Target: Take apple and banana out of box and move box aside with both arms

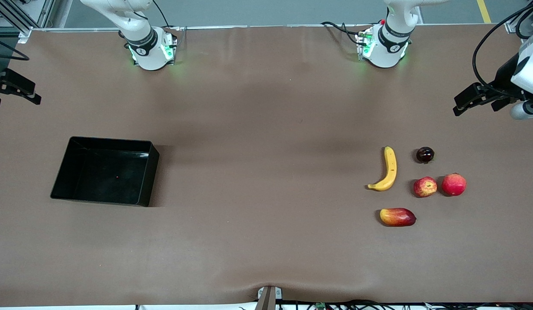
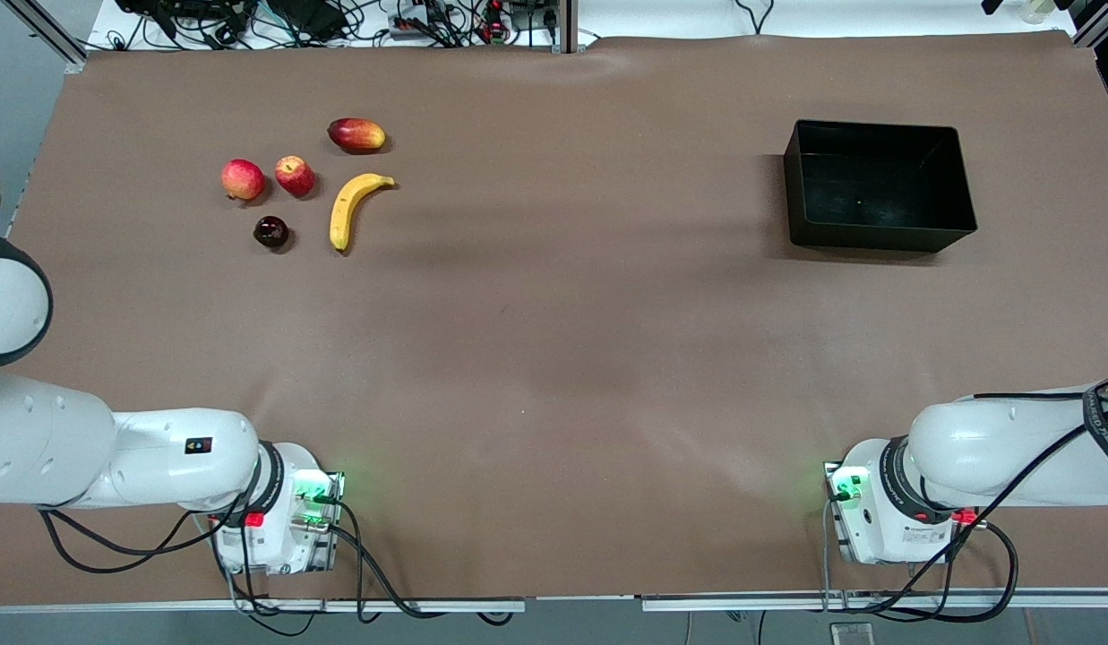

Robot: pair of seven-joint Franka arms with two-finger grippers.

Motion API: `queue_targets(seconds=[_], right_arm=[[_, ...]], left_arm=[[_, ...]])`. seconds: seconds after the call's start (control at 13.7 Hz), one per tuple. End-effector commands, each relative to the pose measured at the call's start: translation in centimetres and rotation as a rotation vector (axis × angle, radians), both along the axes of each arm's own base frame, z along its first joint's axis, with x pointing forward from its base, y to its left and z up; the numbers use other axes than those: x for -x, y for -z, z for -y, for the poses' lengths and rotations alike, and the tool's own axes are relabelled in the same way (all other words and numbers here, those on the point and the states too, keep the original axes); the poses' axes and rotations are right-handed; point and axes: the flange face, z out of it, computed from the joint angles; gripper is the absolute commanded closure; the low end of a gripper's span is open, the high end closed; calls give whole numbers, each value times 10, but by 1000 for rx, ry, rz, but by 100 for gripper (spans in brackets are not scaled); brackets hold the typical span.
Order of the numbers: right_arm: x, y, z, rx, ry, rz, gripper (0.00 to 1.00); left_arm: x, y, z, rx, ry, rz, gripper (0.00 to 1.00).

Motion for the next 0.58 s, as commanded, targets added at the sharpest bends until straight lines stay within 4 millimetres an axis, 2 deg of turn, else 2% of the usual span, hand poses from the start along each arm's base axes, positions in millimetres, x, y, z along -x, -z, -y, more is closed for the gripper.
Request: queue_targets(seconds=[0.0, 0.51], right_arm=[[5, 0, 6, 21, 23, 4, 0], [5, 0, -9, 16, -4, 2, 0]], left_arm=[[-1, -1, 2, 19, 16, 8, 0], [-2, -10, 2, 5, 15, 29, 0]])
